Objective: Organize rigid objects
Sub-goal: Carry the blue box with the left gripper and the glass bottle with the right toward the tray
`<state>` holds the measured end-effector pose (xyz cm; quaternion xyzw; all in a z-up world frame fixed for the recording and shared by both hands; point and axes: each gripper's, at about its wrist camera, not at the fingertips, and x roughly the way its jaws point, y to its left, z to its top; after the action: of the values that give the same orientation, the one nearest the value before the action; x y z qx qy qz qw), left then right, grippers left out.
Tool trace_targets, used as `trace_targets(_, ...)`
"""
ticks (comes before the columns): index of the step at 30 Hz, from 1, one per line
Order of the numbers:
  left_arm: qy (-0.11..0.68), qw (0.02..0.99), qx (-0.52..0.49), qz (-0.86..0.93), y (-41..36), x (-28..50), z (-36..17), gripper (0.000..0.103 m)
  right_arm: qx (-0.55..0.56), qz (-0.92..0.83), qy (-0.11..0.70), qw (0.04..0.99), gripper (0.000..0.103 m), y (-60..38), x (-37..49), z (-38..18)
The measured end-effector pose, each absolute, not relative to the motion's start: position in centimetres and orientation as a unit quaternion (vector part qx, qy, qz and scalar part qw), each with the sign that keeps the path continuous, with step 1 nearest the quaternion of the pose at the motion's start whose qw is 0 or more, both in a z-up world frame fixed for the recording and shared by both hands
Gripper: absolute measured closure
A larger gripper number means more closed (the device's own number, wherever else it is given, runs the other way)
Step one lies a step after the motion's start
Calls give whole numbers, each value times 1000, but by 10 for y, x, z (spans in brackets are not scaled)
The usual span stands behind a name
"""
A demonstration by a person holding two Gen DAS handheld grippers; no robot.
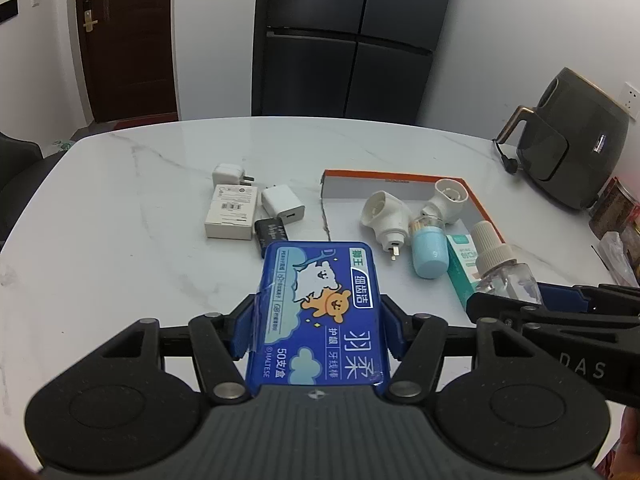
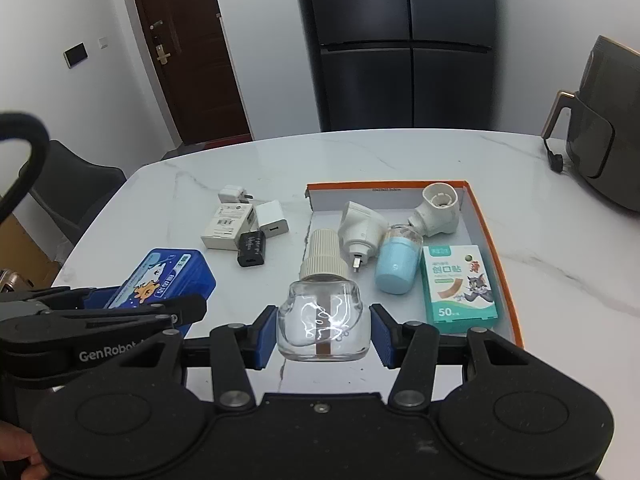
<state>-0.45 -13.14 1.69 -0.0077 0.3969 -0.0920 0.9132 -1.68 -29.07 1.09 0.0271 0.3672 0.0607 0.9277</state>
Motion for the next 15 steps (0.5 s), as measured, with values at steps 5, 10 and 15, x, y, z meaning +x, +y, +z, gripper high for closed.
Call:
trace_targets(5, 398, 912, -7, -97, -139, -6, 16, 40, 30, 56, 367, 928, 43, -298, -20, 11)
trace_targets(10, 399, 911, -6, -104, -149, -7, 15, 40, 33, 49, 368, 928, 43, -308, -22, 11)
trace_targets(15, 399, 910, -4, -112, -160, -7, 15, 40, 36, 40, 367, 929, 44, -320, -25, 11)
